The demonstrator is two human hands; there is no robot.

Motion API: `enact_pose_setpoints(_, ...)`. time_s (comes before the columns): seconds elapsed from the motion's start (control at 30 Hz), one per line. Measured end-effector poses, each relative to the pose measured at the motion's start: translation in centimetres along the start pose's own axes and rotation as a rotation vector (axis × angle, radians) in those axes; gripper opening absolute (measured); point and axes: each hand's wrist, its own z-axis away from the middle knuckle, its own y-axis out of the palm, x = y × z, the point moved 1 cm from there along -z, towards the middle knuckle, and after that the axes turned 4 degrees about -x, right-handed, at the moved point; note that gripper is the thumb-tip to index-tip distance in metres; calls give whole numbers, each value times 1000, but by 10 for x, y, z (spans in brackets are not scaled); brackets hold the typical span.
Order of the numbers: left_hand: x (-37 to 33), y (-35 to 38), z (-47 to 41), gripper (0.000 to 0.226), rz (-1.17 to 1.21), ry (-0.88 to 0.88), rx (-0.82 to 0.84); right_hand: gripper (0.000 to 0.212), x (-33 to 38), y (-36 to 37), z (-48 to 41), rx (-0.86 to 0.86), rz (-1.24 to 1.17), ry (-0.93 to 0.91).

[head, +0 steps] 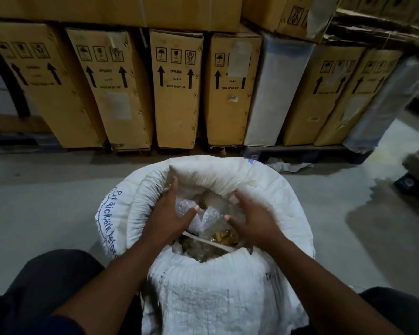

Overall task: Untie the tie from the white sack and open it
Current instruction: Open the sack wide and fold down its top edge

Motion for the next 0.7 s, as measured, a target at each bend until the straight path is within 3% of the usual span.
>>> enact_pose_setpoints(0.13, 1, 1, 2, 114, -97, 71, -43, 95, -25, -22, -19, -89, 113, -61)
enact_pose_setpoints(0.3, 1, 7, 6, 116, -223, 126, -114, 102, -51, -46, -30, -192, 328, -293)
enact_pose_setpoints(0.5, -3, 9, 9, 111, -285, 337, -169, 105, -58, -49, -40, -171, 298, -285)
enact_pose_setpoints(0.7, -3, -2, 2, 114, -404, 219, -227, 102, -59, -49, -43, -198, 181, -242)
